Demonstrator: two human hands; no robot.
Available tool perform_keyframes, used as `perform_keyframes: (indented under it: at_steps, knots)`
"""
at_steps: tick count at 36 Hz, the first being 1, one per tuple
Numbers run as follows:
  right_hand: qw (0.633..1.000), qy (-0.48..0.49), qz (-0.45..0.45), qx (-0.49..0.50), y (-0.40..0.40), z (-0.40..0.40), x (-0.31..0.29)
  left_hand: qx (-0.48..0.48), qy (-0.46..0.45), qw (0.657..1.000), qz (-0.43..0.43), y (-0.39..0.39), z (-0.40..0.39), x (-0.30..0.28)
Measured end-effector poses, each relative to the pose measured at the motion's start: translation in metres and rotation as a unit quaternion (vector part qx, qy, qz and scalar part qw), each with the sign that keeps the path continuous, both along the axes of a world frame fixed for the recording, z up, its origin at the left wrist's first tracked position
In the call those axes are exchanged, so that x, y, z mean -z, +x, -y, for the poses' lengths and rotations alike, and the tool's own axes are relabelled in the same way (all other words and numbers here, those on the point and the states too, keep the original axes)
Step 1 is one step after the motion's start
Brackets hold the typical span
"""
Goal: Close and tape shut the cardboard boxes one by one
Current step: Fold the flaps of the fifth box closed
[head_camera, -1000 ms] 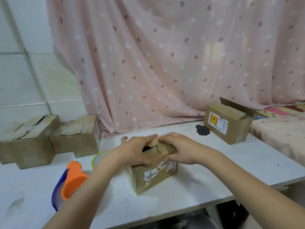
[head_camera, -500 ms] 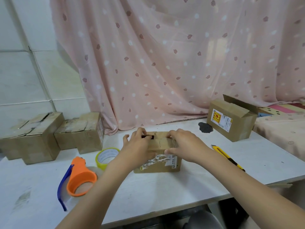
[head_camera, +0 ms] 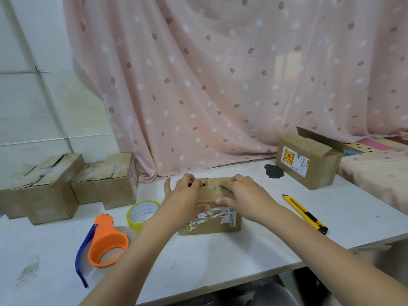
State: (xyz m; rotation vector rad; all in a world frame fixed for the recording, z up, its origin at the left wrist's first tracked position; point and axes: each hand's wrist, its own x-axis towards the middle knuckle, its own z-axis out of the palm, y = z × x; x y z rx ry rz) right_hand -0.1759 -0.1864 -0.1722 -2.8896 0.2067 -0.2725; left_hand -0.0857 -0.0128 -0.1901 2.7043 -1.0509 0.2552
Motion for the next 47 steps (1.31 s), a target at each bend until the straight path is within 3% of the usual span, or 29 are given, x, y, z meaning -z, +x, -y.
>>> perform_keyframes:
  at_steps: [5, 15, 24, 30, 37, 47]
  knots:
    - [1.000, 0.016, 0.005, 0.001, -0.001, -0.002, 0.000, 0.062, -0.071, 0.995, -0.014, 0.002, 0.000, -0.002]
    - [1.000, 0.017, -0.009, 0.001, -0.001, -0.002, 0.000, 0.056, 0.084, 0.995, -0.026, 0.022, 0.000, 0.001]
    - [1.000, 0.008, -0.014, -0.004, -0.001, -0.002, 0.008, 0.037, 0.099, 0.994, -0.010, 0.017, 0.004, 0.015]
    - [0.999, -0.020, 0.037, -0.034, -0.002, -0.003, 0.019, 0.036, 0.094, 0.995, 0.005, 0.019, 0.005, 0.019]
    - [0.989, -0.122, 0.009, -0.085, -0.005, -0.023, 0.019, 0.025, 0.084, 0.996, 0.033, 0.022, 0.005, 0.026]
    - [0.995, -0.085, -0.014, -0.053, -0.019, -0.017, 0.016, 0.038, 0.089, 0.995, 0.028, 0.023, 0.006, 0.026]
